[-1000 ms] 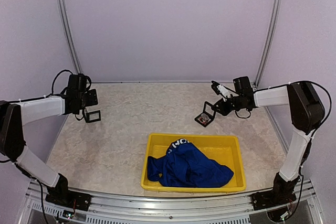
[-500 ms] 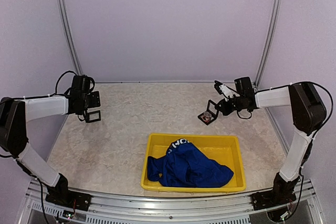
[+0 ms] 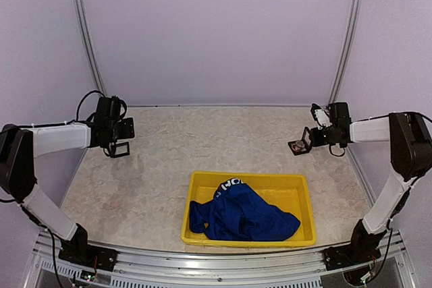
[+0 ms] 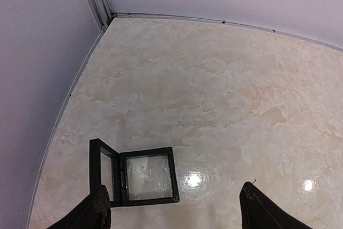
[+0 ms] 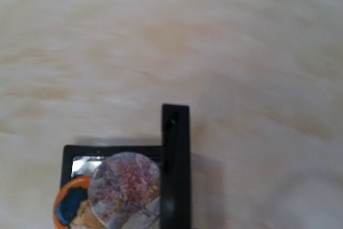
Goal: Pin the brooch onto the clothing
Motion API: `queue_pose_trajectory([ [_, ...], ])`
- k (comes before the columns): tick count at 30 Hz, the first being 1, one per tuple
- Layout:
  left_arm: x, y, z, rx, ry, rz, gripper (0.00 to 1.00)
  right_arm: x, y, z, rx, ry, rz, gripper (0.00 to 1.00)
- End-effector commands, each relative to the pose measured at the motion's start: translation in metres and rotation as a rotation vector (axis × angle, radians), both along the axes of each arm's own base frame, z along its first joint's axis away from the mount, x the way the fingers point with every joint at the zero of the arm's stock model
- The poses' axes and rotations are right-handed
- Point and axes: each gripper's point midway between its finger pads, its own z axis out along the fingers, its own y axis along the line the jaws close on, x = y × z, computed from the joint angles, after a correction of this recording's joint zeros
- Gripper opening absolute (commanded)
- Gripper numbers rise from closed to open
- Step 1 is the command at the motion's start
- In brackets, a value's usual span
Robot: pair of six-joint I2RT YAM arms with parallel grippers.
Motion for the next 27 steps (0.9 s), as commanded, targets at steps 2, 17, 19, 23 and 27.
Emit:
queue_pose_trajectory([
  [2, 0.0, -0.043, 0.005, -0.042, -0.004, -0.096, 0.78, -0.02, -0.06, -0.003, 0.0, 0.041, -0.212, 0.01],
  [17, -0.047, -0.173, -0.031, -0.035, 0.115, -0.417, 0.78, -0.043, -0.11, -0.008, -0.005, 0.093, -0.389, 0.13],
  [19, -0.057, -0.188, -0.036, -0.038, 0.132, -0.464, 0.78, -0.043, -0.11, -0.005, -0.003, 0.095, -0.387, 0.2],
  [23, -0.079, -0.213, -0.046, -0.076, 0.179, -0.563, 0.78, -0.042, -0.109, 0.005, 0.003, 0.097, -0.387, 0.4],
  [27, -0.1, -0.226, -0.042, -0.117, 0.198, -0.628, 0.78, -0.04, -0.105, 0.035, -0.006, 0.079, -0.395, 0.56],
])
